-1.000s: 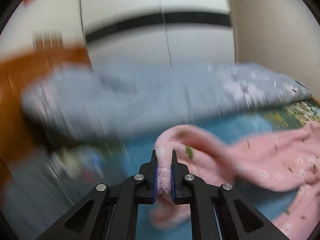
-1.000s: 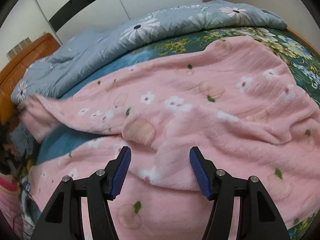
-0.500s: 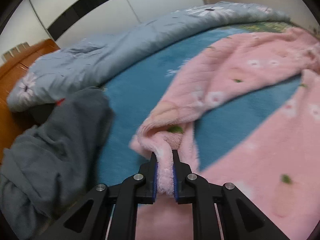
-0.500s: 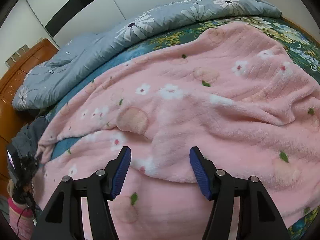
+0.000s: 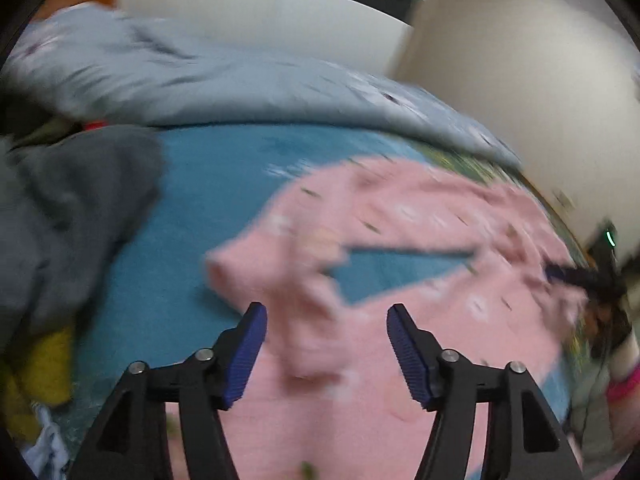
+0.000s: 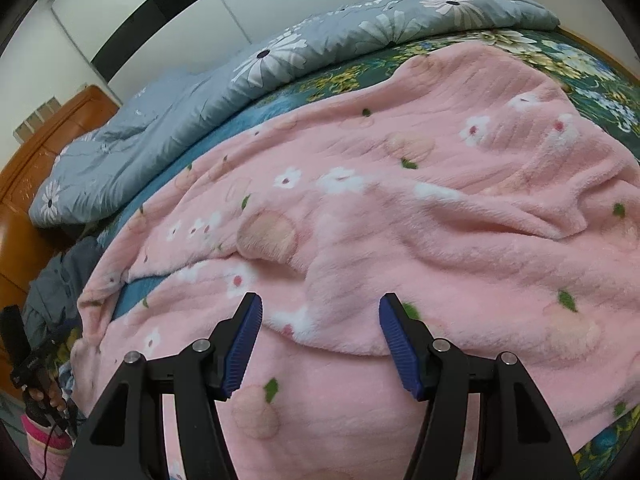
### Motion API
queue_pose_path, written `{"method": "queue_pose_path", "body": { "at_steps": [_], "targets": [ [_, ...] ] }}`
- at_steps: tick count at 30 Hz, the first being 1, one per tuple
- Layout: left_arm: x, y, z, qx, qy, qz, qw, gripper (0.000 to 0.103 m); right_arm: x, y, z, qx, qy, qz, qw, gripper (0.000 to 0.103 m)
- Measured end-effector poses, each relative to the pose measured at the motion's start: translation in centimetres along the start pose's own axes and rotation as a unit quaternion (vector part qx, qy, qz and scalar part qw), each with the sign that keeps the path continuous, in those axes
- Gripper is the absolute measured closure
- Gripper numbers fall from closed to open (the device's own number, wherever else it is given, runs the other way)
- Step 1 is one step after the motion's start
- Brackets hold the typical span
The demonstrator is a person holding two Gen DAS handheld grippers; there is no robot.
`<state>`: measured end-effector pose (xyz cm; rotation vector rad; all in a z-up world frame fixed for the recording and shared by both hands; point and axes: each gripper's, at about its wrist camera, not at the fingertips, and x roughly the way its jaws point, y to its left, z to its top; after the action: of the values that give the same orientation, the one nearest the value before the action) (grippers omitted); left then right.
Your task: Fold clothes
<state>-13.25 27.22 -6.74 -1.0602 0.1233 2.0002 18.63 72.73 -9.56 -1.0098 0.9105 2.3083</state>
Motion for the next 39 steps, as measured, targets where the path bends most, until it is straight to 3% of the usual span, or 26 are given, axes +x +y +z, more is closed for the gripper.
{"method": "queue_pose_path", "body": {
  "at_steps": [2,3,9,11,12,15,17,20,23,27,28,30,32,33,34,35,36,39],
  "targets": [
    [1.2,2.1,0.5,-0.041,0.013,0.059,0.9973,0.036,0.0,-0.2,0.4,0.007,0.000,0.004,1.000,0.041],
    [2.0,2.8,0.7,-0.054,0.023,0.069,0.9959,0.036,0.1,-0.3,0.5,0.009,0.000,0.004,1.000,0.041],
    [6.2,3.3,2.2,-0.081,0.061,0.032,0.9943,0.037,0.7,0.1,1.0,0.005,0.006,0.004,1.000,0.041],
    [7.3,3.4,3.0,-0.083,0.073,0.037,0.9932,0.065,0.9,0.3,1.1,0.003,0.008,0.006,1.000,0.041],
    [7.7,3.7,3.4,-0.086,0.080,0.046,0.9920,0.095,1.0,0.4,1.1,0.001,0.009,0.007,1.000,0.041],
    [7.6,4.0,4.9,-0.069,0.081,0.077,0.9913,0.096,1.3,0.6,1.2,-0.003,0.013,0.009,1.000,0.041],
    [6.6,3.8,6.9,-0.036,0.057,0.127,0.9896,0.096,1.1,0.3,1.5,-0.006,0.011,0.005,1.000,0.041],
    [5.1,3.7,10.3,0.016,0.015,0.210,0.9774,0.096,0.8,-0.4,2.0,-0.004,0.003,-0.002,1.000,0.041],
    [4.2,3.7,13.6,0.061,-0.020,0.285,0.9563,0.096,0.8,-1.6,2.4,0.008,-0.004,-0.009,1.000,0.041],
    [9.1,4.7,16.0,0.097,0.011,0.362,0.9270,0.096,1.3,-3.0,2.5,0.025,-0.002,-0.015,1.000,0.041],
    [10.3,5.2,16.1,0.093,0.023,0.368,0.9250,0.093,1.4,-3.4,2.5,0.028,-0.001,-0.015,0.999,0.041],
    [12.3,6.0,16.0,0.071,0.045,0.364,0.9275,0.092,1.3,-3.9,2.5,0.031,-0.002,-0.015,0.999,0.041],
    [12.6,6.5,15.6,0.037,0.052,0.338,0.9391,0.090,0.6,-4.2,2.6,0.028,-0.007,-0.015,0.999,0.041],
    [12.3,6.6,15.4,0.022,0.051,0.318,0.9465,0.080,-0.1,-4.4,2.6,0.026,-0.013,-0.016,0.999,0.041],
    [11.7,6.5,15.2,0.009,0.049,0.296,0.9540,0.060,-0.7,-4.7,2.5,0.024,-0.019,-0.017,0.999,0.041],
    [10.8,6.4,14.9,-0.006,0.045,0.272,0.9613,0.052,-1.4,-5.1,2.5,0.023,-0.025,-0.019,0.999,0.041],
    [9.6,6.1,14.6,-0.022,0.039,0.247,0.9681,0.045,-2.2,-5.5,2.4,0.024,-0.031,-0.023,0.999,0.041],
    [5.0,5.2,12.7,-0.069,0.010,0.172,0.9826,0.043,-4.9,-7.7,1.5,0.040,-0.052,-0.039,0.997,0.041]
  ]
}}
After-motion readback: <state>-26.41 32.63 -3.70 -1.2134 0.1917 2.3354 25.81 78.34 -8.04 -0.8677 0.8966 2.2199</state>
